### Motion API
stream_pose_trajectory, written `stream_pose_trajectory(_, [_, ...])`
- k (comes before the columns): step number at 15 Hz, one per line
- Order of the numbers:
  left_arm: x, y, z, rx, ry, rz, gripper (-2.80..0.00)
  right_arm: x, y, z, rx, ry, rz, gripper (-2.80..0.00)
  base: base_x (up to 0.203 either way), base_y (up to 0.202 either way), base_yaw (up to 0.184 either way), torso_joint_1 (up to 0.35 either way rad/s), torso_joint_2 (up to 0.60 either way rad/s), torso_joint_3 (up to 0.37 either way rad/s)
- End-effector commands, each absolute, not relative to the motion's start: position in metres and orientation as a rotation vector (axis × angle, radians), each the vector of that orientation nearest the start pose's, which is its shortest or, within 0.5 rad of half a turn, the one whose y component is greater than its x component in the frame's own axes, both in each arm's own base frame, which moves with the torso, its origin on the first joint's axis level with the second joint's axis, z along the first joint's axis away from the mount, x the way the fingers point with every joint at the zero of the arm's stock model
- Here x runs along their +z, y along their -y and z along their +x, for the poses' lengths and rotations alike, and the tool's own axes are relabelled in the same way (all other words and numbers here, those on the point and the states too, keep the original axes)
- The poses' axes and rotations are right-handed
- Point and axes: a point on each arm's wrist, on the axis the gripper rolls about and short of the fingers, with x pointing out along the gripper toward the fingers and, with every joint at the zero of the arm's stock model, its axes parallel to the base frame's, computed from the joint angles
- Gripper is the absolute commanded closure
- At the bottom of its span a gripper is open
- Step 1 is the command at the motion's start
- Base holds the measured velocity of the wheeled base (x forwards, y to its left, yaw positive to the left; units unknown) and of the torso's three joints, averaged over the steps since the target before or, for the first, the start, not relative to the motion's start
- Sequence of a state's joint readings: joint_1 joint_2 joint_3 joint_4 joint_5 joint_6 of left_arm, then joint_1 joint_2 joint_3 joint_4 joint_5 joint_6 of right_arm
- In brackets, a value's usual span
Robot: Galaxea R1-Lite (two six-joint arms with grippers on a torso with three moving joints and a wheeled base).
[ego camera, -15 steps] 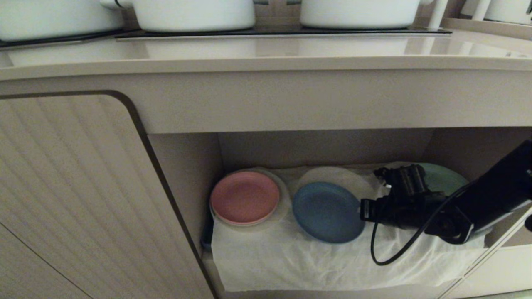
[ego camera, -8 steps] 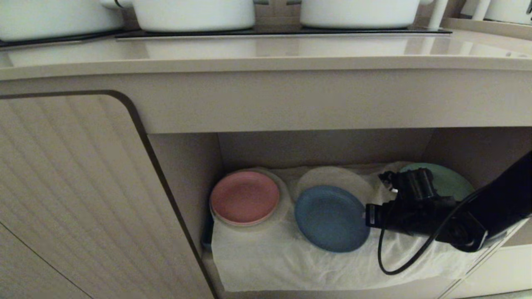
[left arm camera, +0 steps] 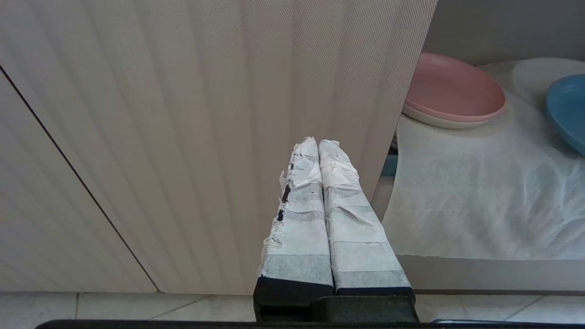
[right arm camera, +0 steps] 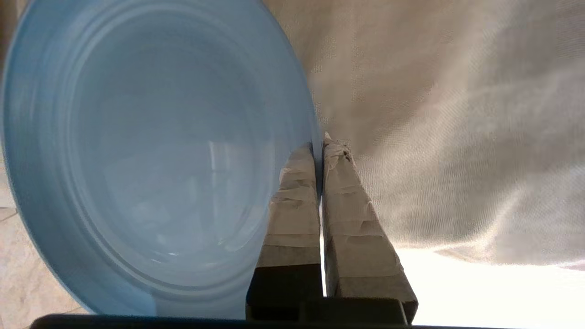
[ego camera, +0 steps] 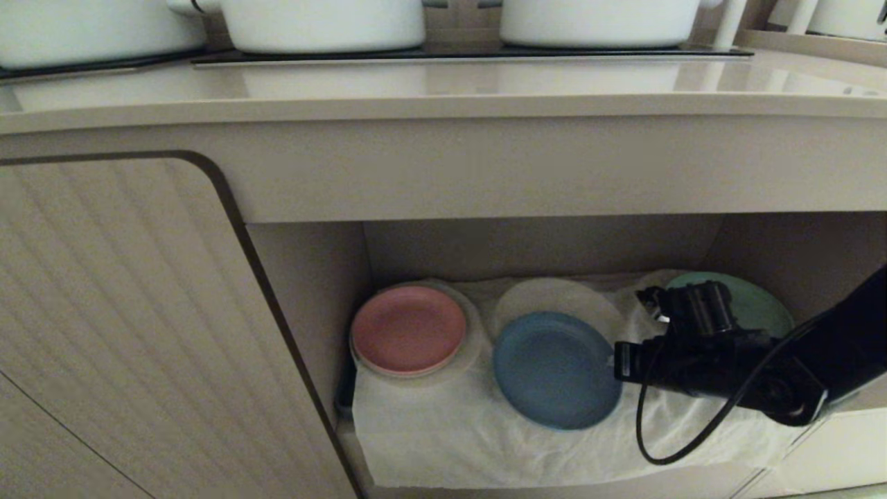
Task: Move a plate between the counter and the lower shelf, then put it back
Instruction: Pick up the plate in the cupboard
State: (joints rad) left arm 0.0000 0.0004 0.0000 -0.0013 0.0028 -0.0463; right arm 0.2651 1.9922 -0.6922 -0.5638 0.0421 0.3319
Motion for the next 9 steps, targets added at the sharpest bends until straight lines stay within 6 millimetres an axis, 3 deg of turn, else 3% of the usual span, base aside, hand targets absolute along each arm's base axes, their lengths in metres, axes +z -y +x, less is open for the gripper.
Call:
stream_pose_trajectory(1, [0.076,0.000,-0.023,0.003,0.002,-0.048,0.00,0.060,-0.083,0.302,0.169,-0.769,0.237,0.00,0.000,0.000,0.000,0.000,0.00,0.000])
stream_pose_trajectory(9, [0.076,0.000,-0.023,0.003,0.002,-0.048,0.00,0.066,-0.078,0.284,0.167,-0.774,0.240,0.00,0.000,0.000,0.000,0.000,0.00,0.000])
